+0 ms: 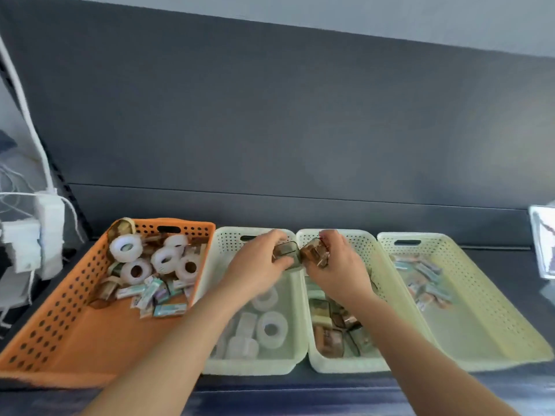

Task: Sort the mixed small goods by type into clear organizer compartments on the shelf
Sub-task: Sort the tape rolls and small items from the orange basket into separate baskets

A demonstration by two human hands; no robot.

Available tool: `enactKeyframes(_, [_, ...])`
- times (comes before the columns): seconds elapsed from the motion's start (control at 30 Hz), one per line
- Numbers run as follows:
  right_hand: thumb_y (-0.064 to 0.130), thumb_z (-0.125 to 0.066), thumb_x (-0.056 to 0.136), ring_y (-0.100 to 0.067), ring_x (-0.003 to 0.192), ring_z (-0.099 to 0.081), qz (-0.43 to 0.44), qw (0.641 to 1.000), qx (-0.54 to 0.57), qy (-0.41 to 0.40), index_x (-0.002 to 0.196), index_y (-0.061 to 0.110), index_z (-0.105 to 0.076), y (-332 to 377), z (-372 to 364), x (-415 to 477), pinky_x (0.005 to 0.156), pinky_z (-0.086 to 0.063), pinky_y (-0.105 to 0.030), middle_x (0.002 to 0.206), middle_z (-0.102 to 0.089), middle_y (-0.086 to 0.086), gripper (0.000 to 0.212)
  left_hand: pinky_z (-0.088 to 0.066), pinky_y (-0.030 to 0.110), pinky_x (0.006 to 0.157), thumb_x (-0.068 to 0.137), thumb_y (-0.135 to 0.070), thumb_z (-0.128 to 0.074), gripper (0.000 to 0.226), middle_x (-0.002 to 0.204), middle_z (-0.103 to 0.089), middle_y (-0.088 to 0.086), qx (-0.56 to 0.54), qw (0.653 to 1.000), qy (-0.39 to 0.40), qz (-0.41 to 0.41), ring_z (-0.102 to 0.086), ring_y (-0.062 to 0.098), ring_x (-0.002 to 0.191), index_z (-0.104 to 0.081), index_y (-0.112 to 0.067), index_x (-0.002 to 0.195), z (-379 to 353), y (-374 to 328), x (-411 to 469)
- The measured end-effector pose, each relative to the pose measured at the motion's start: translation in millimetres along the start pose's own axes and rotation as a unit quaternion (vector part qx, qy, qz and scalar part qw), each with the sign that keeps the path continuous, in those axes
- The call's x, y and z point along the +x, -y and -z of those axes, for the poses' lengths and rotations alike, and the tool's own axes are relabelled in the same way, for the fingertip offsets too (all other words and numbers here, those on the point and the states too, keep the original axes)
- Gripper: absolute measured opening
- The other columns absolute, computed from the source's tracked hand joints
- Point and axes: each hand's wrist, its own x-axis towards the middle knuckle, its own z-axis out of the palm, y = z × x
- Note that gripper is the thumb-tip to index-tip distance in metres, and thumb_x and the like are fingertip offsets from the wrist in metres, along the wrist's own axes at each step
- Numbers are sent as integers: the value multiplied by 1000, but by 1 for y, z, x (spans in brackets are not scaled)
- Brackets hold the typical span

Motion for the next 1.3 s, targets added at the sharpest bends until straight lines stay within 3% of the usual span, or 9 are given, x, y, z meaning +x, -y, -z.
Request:
enactKeyframes(0.13, [31,-63,79,-16,95,-54,-17,996,-64,57,112,24,-52,-47,30,-13,75,-44,-28,102,-56,7,36,-41,31,66,90,-42,-58,30,105,-60,-8,75,995,51,-42,-55,15,87,-46,-27,113,-46,-38,5])
enactKeyframes(0.3, [31,-56,87,-18,110,-55,21,979,-146,143,113,30,-63,-84,44,-27,88,-48,-31,116,-62,6,27,-35,39,93,92,-24,-54,28,118,-56,-2,286,947,100,-108,-50,20,112,-56,-18,119,-90,-50,1])
enactKeyframes(0.47, [30,-50,93,-18,125,-48,89,971,-160,156,125,28,-57,-96,36,-28,101,-43,-33,137,-51,7,33,-11,53,113,82,-6,-46,72,149,-33,6,362,917,158,-46,-20,21,141,-19,-9,149,-98,-45,-2])
enactKeyframes(0.63, [33,-50,93,-22,127,-47,90,973,-133,163,131,27,-51,-98,30,-26,104,-41,-35,139,-47,5,38,-1,55,116,87,-10,-49,79,158,-12,8,349,917,192,-30,1,23,146,-3,-6,151,-97,-47,-2])
enactKeyframes(0.77, [32,-44,97,-21,139,-33,105,978,-126,126,136,24,-47,-90,23,-24,113,-25,-34,147,-41,-1,39,-17,45,117,90,-11,-48,68,154,-23,8,309,936,152,-76,-10,24,144,-16,-7,150,-88,-43,-4])
enactKeyframes(0.93, [27,-50,93,-20,112,-55,142,981,-96,88,119,19,-61,-46,10,-12,91,-43,-34,121,-58,3,29,-40,37,100,92,-13,-50,33,127,-51,1,248,961,54,-108,-38,18,124,-54,-13,125,-52,-26,-9])
enactKeyframes(1.0, [28,-56,91,-22,112,-54,155,981,-74,87,121,17,-61,-21,1,-7,94,-42,-35,122,-60,0,32,-44,35,91,93,-16,-49,24,114,-56,-2,240,966,27,-97,-44,16,113,-62,-15,113,-30,-10,-14])
enactKeyframes(1.13, [29,-60,89,-24,113,-54,184,977,-36,98,117,14,-65,33,-25,2,95,-42,-35,122,-61,-3,32,-45,34,71,93,-18,-47,19,95,-54,-3,263,964,-6,-44,-48,18,100,-65,-17,97,21,33,-24])
enactKeyframes(1.3, [32,-59,89,-22,113,-50,226,968,-17,107,114,18,-67,100,-65,16,94,-38,-29,117,-63,-1,29,-43,32,67,91,-16,-49,17,99,-56,-3,276,960,-43,29,-51,19,102,-65,-17,97,75,91,-36])
